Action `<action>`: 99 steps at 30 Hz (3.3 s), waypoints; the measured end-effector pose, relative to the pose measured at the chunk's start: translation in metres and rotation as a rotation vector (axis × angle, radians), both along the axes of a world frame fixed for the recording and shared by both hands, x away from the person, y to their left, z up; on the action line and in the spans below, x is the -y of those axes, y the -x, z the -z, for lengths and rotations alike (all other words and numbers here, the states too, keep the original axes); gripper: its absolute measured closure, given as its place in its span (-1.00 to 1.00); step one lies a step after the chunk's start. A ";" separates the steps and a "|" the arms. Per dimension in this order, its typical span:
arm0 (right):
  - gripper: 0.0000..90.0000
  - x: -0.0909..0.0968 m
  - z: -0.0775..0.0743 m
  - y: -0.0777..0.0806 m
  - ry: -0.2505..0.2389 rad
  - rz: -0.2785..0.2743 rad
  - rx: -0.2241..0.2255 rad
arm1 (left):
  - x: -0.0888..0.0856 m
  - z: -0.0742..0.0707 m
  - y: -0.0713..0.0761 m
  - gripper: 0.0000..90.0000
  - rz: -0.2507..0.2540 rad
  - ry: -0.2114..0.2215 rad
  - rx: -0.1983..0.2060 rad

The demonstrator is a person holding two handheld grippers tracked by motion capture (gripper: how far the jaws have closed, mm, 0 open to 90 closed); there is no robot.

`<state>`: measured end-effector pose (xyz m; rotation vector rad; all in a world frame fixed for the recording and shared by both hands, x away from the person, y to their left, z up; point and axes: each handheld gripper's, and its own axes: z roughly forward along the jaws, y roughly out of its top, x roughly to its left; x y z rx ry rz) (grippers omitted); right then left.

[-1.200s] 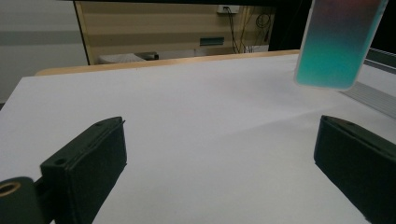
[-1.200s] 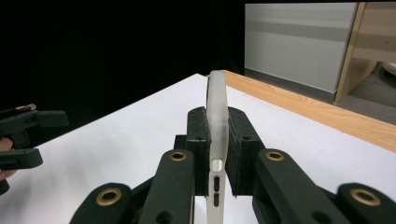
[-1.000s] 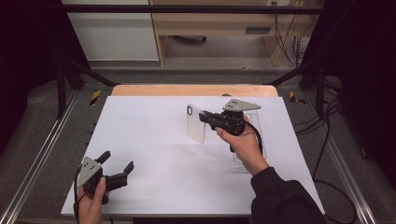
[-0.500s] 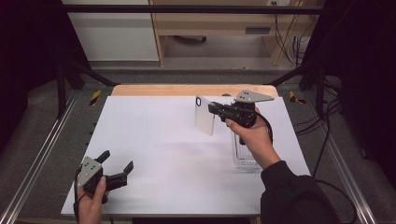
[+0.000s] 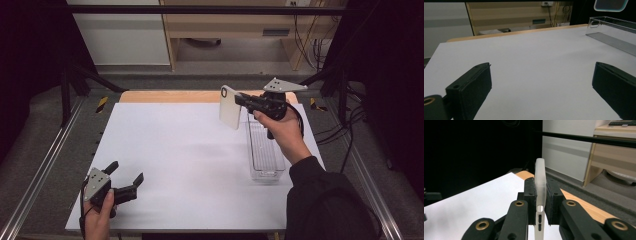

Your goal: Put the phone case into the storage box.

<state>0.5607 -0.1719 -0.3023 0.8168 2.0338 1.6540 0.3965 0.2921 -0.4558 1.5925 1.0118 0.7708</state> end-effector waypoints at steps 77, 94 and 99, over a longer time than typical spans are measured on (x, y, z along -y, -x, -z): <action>0.81 0.085 0.073 -0.041 -0.014 0.269 -0.087 | 0.003 0.002 -0.001 -0.95 0.021 -0.010 0.001; 0.81 0.082 0.092 -0.047 -0.012 0.272 -0.110 | 0.005 0.002 -0.001 -0.95 0.028 -0.015 0.003; 0.81 0.081 0.096 -0.048 -0.008 0.275 -0.116 | 0.004 0.002 -0.001 -0.96 0.019 -0.006 0.004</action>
